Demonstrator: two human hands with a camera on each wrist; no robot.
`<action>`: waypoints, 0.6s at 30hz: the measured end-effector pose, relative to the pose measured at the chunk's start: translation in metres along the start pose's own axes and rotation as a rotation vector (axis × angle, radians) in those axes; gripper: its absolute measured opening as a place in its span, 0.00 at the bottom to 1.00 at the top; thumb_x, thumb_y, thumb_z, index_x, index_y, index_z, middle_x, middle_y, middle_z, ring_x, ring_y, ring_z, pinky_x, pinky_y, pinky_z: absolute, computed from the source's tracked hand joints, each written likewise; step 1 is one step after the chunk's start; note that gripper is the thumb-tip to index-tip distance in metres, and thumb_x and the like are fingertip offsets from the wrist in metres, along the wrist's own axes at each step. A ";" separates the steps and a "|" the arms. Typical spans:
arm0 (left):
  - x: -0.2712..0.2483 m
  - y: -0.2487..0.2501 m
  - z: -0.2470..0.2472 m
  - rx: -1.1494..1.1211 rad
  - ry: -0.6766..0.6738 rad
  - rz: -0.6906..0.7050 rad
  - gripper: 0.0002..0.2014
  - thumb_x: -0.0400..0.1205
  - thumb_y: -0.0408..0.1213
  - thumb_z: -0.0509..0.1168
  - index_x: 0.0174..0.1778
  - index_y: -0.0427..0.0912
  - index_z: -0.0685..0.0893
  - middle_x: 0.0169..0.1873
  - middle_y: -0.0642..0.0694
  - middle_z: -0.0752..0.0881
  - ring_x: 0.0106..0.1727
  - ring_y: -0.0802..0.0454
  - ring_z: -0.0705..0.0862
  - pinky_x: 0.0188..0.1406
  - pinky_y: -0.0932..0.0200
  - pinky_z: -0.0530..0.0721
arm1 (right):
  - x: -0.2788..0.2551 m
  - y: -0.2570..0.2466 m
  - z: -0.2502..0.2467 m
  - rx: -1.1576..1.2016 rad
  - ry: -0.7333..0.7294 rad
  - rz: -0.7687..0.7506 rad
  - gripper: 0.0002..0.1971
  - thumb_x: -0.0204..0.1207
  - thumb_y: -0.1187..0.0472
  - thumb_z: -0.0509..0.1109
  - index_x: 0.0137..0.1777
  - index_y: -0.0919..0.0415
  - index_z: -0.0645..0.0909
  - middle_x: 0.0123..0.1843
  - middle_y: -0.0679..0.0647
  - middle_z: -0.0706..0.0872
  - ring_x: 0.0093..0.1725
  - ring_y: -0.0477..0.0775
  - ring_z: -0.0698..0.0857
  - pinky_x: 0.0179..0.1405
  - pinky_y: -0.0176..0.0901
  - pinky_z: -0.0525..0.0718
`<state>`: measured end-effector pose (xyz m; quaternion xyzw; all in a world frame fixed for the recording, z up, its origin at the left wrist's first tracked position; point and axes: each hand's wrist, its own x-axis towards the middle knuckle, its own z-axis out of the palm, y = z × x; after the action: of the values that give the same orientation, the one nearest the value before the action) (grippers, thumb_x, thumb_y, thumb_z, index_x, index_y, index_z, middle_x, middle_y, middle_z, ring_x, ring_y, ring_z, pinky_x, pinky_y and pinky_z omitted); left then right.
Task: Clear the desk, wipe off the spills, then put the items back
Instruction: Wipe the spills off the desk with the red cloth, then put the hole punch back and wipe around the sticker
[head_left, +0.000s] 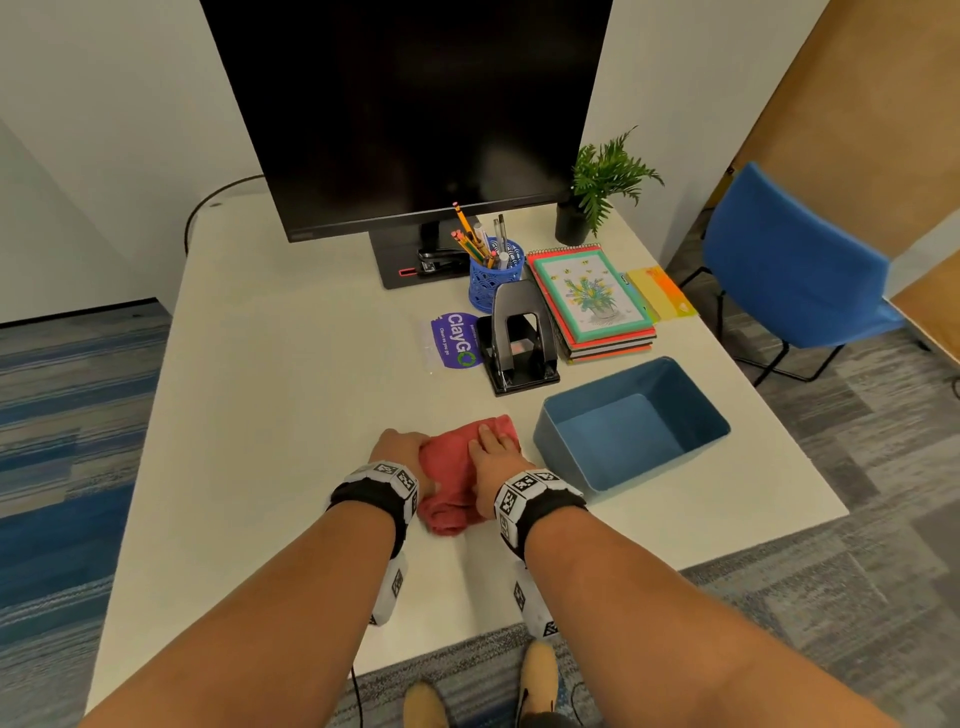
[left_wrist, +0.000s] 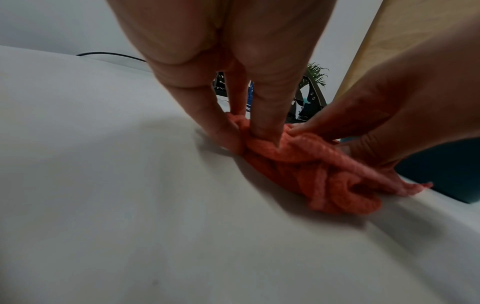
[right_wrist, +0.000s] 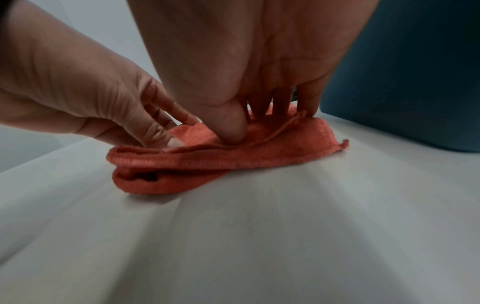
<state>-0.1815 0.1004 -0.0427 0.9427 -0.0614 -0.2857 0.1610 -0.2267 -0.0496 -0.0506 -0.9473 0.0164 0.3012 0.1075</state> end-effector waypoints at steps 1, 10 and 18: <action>0.001 0.000 -0.001 0.006 -0.002 -0.006 0.38 0.70 0.46 0.76 0.77 0.50 0.71 0.69 0.39 0.72 0.72 0.43 0.75 0.72 0.56 0.74 | 0.001 0.000 0.000 0.004 -0.001 -0.002 0.44 0.75 0.61 0.71 0.85 0.59 0.47 0.87 0.55 0.41 0.85 0.62 0.46 0.84 0.55 0.56; 0.000 0.013 -0.011 0.098 -0.034 -0.047 0.29 0.70 0.39 0.74 0.69 0.49 0.79 0.64 0.43 0.83 0.63 0.44 0.84 0.60 0.60 0.82 | 0.004 -0.004 -0.023 -0.048 -0.045 -0.013 0.35 0.74 0.62 0.71 0.80 0.65 0.63 0.83 0.59 0.56 0.81 0.66 0.62 0.78 0.58 0.67; -0.001 0.016 -0.027 0.100 -0.045 -0.067 0.26 0.75 0.38 0.70 0.71 0.46 0.78 0.68 0.46 0.81 0.68 0.46 0.81 0.65 0.59 0.79 | 0.006 -0.006 -0.044 -0.085 0.071 -0.035 0.20 0.78 0.55 0.62 0.68 0.60 0.77 0.65 0.60 0.74 0.67 0.66 0.75 0.63 0.58 0.80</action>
<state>-0.1677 0.0929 -0.0150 0.9444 -0.0476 -0.3087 0.1026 -0.1960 -0.0533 -0.0179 -0.9613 -0.0092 0.2659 0.0718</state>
